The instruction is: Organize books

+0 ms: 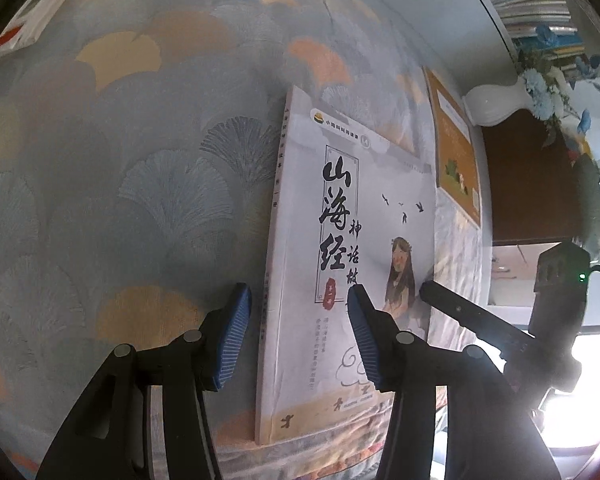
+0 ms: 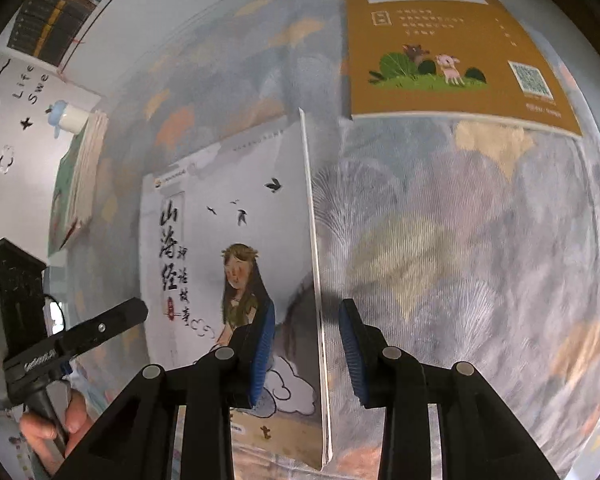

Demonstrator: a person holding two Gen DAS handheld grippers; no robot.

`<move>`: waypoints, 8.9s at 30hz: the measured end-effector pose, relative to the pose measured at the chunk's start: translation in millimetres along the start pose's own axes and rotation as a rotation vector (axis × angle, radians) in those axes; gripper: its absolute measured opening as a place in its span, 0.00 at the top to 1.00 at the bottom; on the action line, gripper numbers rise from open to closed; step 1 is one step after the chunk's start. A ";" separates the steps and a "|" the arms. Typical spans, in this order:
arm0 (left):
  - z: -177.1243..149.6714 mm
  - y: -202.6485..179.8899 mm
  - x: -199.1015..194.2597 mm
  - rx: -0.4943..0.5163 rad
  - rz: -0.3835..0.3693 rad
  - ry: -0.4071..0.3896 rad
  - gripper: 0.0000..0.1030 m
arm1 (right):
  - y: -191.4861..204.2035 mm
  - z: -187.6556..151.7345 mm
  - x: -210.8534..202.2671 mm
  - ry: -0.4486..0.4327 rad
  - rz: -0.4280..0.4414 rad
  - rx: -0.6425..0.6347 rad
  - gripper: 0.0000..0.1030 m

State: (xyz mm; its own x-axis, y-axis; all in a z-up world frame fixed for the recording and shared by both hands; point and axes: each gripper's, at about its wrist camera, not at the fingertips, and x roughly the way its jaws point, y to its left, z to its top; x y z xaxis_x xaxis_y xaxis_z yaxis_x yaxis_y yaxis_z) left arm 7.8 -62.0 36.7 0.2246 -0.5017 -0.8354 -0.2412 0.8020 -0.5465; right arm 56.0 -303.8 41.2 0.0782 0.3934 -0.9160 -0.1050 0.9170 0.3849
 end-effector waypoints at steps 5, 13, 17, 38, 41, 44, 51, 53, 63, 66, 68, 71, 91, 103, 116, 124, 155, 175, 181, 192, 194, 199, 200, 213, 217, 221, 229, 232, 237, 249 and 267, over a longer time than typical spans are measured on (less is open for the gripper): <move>-2.2 1.7 -0.9 0.005 -0.010 -0.017 0.54 | 3.0 -6.7 -1.0 0.002 0.011 -0.004 0.68; -5.0 27.2 -1.4 -0.158 -0.227 -0.009 0.53 | 1.2 -9.3 -0.9 -0.026 -0.016 -0.008 0.68; -8.1 33.8 -10.1 -0.198 -0.353 -0.043 0.53 | -8.1 -14.0 -2.9 -0.060 0.034 0.044 0.68; -7.2 11.8 11.9 -0.150 -0.267 -0.035 0.86 | -37.4 -14.2 -21.5 -0.101 0.036 0.056 0.68; -6.2 4.0 16.1 -0.127 -0.252 -0.024 0.86 | -39.9 -16.8 -30.7 -0.105 0.122 0.052 0.68; -5.3 -1.6 20.9 -0.102 -0.214 -0.019 0.86 | -44.5 -18.6 -43.7 -0.114 0.218 0.055 0.68; -7.5 -10.4 11.3 -0.048 -0.168 -0.059 0.86 | -45.0 -10.5 -53.2 -0.111 0.227 0.007 0.68; -6.1 -15.0 6.4 -0.026 -0.154 -0.074 0.86 | -38.6 -7.3 -50.6 -0.100 0.200 -0.020 0.68; 0.2 -47.9 -19.5 0.093 -0.076 -0.170 0.86 | -7.2 -6.7 -63.6 -0.133 0.146 -0.187 0.67; 2.7 -52.4 -25.4 0.088 -0.075 -0.188 0.86 | -1.1 -5.4 -69.2 -0.146 0.152 -0.216 0.66; 2.1 -54.4 -30.5 0.090 -0.073 -0.201 0.86 | 0.9 -4.4 -72.6 -0.154 0.158 -0.228 0.67; 0.3 -58.5 -34.9 0.100 -0.067 -0.215 0.86 | 2.1 -3.8 -77.8 -0.166 0.160 -0.258 0.67; -9.3 -71.4 -81.8 0.116 -0.112 -0.297 0.86 | 12.4 -7.8 -109.7 -0.226 0.209 -0.376 0.67; -21.0 -43.3 -124.0 0.149 -0.052 -0.354 0.84 | 76.6 -6.4 -116.0 -0.267 0.229 -0.521 0.65; 20.5 73.7 -208.0 0.126 -0.097 -0.420 0.84 | 227.6 -4.7 -71.5 -0.298 0.185 -0.588 0.64; 69.1 132.7 -257.7 0.136 -0.093 -0.482 0.84 | 316.6 13.3 -30.8 -0.285 0.199 -0.574 0.64; 156.4 241.8 -202.2 0.036 -0.014 -0.366 0.78 | 370.8 108.3 92.3 -0.122 0.165 -0.468 0.64; 159.1 253.2 -206.7 -0.082 0.089 -0.374 0.73 | 304.8 110.6 102.6 -0.100 -0.028 -0.257 0.64; 161.7 248.4 -198.9 -0.090 0.113 -0.390 0.73 | 311.1 105.2 110.3 -0.067 -0.005 -0.229 0.65; 123.7 256.1 -236.0 -0.170 0.007 -0.452 0.73 | 288.6 78.3 91.0 -0.057 0.086 -0.178 0.64; 116.2 243.8 -244.1 -0.143 -0.003 -0.468 0.73 | 280.6 69.3 75.7 -0.082 0.079 -0.191 0.63; 104.9 191.5 -247.9 -0.029 -0.009 -0.479 0.73 | 258.5 41.0 32.6 -0.159 0.087 -0.216 0.59; 103.4 176.6 -245.2 -0.001 -0.016 -0.471 0.72 | 253.6 35.4 25.1 -0.174 0.085 -0.215 0.59; 46.0 4.6 -194.6 0.305 0.000 -0.367 0.70 | 142.2 -17.9 -82.1 -0.342 0.072 -0.150 0.52; 23.9 -46.6 -185.6 0.323 -0.037 -0.374 0.57 | 93.3 -21.9 -112.7 -0.358 0.067 -0.142 0.51; 7.0 -96.6 -165.5 0.378 -0.004 -0.375 0.56 | 39.8 -23.0 -135.9 -0.364 0.076 -0.104 0.49; -12.5 -173.1 -112.1 0.444 0.005 -0.330 0.56 | -52.0 -17.7 -165.8 -0.372 0.070 -0.043 0.49; -12.4 -193.3 -92.4 0.456 -0.007 -0.310 0.56 | -78.1 -12.4 -174.1 -0.380 0.077 -0.016 0.49; -5.6 -224.9 -57.2 0.495 -0.007 -0.273 0.55 | -113.0 9.9 -177.0 -0.362 0.096 0.013 0.49; 55.4 -237.8 21.5 0.462 0.061 -0.175 0.53 | -137.5 71.0 -159.9 -0.371 -0.017 -0.017 0.49; 126.4 -209.7 104.8 0.373 0.074 -0.126 0.53 | -170.5 141.0 -100.5 -0.341 0.016 0.037 0.50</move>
State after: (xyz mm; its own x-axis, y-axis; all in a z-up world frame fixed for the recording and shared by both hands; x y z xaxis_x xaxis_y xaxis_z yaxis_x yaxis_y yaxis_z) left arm 201.2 -241.7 71.2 0.3393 -0.4128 -0.8453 0.0927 0.9089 -0.4067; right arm 205.9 -490.3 83.6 0.4046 0.4015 -0.8217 -0.0736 0.9099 0.4083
